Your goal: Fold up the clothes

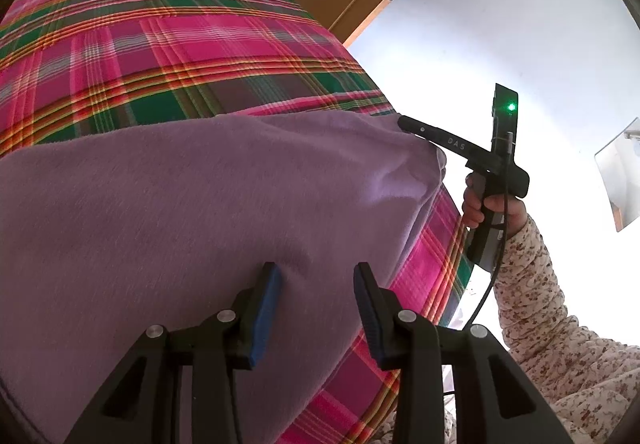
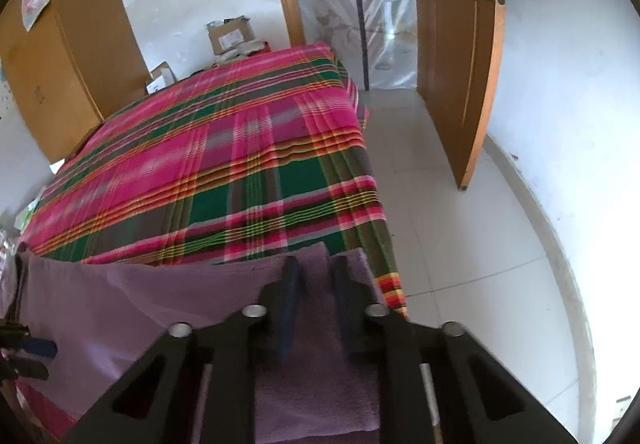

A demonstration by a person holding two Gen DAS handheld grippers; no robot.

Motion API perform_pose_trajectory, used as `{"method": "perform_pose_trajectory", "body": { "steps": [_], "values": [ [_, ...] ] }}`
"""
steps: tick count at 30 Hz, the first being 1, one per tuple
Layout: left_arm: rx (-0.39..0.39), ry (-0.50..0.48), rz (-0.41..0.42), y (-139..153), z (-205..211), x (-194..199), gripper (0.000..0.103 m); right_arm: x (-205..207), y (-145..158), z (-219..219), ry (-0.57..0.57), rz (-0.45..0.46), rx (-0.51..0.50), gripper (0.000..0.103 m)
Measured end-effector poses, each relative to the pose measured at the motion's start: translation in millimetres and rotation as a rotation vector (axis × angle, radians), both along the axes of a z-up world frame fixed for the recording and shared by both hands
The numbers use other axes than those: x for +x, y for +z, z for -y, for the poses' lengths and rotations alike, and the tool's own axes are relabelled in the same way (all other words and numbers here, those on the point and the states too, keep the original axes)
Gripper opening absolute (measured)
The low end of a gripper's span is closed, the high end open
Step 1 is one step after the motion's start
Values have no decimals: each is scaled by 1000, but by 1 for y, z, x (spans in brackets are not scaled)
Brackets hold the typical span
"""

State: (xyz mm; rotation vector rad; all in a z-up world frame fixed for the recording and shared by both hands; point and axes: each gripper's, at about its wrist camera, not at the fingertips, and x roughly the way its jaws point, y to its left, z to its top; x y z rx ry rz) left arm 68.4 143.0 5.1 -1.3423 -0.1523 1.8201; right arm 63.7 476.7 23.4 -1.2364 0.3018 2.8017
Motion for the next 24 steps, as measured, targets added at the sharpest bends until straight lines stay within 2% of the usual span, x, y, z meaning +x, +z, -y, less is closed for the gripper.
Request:
{"method": "perform_pose_trajectory", "body": {
  "steps": [1,9,14,17,24],
  "values": [
    [-1,1,-1,0,-1,0,39,1,0,-1,0,-2,-2,4],
    [-6,5,-2,-2,-3,-1,39,11,16,-1,-58,-89,29,3],
    [-8,8,-3,-2,-4,-2,39,-3,11,-3,-61,-48,54,3],
    [-10,9,-9,-2,-5,0,39,-10,5,-5,-56,-10,30,3],
    [-18,13,-20,-3,-7,1,39,21,18,-21,-75,-38,-43,8]
  ]
}}
